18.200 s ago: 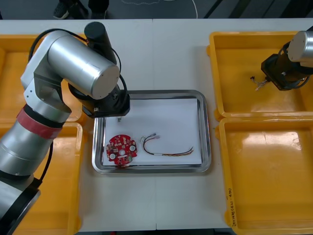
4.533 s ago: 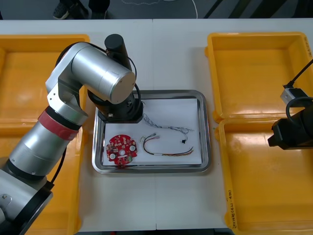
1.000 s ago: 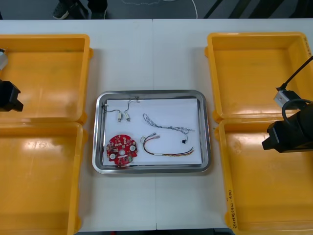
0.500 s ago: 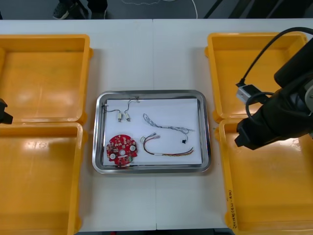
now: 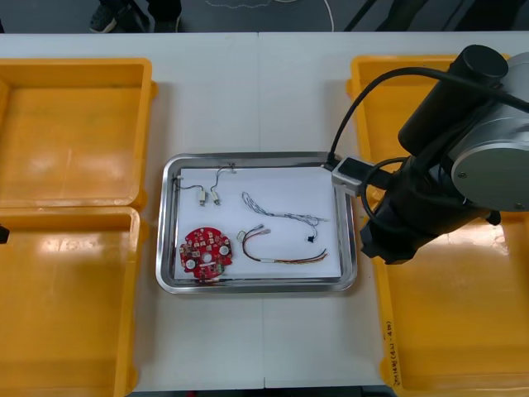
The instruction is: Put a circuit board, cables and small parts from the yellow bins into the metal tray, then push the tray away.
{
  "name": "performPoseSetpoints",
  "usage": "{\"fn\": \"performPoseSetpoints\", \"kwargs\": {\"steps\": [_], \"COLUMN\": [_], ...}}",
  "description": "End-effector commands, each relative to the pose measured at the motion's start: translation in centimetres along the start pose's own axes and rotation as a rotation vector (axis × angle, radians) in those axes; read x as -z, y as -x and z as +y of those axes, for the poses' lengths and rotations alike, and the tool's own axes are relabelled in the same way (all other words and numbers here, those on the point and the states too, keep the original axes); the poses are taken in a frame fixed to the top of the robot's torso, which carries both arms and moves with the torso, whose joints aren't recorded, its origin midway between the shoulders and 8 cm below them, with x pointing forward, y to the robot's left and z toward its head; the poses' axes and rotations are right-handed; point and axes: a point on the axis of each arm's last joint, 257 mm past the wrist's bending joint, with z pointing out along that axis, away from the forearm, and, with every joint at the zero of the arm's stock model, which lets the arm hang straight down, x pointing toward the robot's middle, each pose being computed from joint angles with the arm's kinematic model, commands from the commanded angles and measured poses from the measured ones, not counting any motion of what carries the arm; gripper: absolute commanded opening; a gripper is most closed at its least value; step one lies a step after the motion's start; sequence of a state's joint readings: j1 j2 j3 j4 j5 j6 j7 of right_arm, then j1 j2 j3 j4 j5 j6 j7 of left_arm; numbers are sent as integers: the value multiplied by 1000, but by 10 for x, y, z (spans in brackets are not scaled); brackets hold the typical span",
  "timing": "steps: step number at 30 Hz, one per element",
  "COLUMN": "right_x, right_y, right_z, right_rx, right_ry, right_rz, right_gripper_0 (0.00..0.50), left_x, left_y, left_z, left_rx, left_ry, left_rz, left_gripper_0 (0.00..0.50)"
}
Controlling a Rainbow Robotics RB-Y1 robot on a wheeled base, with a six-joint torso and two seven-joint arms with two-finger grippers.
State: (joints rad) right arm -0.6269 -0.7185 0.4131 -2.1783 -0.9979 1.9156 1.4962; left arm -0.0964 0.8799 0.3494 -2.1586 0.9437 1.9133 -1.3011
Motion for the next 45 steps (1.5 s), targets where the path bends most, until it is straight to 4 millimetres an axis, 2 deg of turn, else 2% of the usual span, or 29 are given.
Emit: {"fn": "performPoseSetpoints", "kwargs": {"steps": [1, 8, 21, 28, 32, 45], "right_x": [5, -3, -18, -36, -45, -81], "right_y": [28, 37, 72, 93, 104, 122], "right_z": [16, 25, 73, 101, 111, 130], "right_rx": [164, 288, 486, 575, 612, 711], "right_ry": [-20, -53, -68, -45, -52, -98], "right_rz": [-45, -24, -41, -55, -58, -44], "right_gripper_0": [500, 500, 500, 500, 500, 500], "left_x": [11, 12, 13, 13, 13, 13], "left_y": [-11, -15, -15, -15, -15, -15], "left_z": [14, 15, 13, 13, 13, 13], "left_rx": [-58, -60, -68, -68, -68, -68], "left_ry": [41, 35, 35, 35, 35, 35], "left_rz": [6, 10, 7, 7, 7, 7], "left_gripper_0": [500, 500, 500, 500, 500, 500]}}
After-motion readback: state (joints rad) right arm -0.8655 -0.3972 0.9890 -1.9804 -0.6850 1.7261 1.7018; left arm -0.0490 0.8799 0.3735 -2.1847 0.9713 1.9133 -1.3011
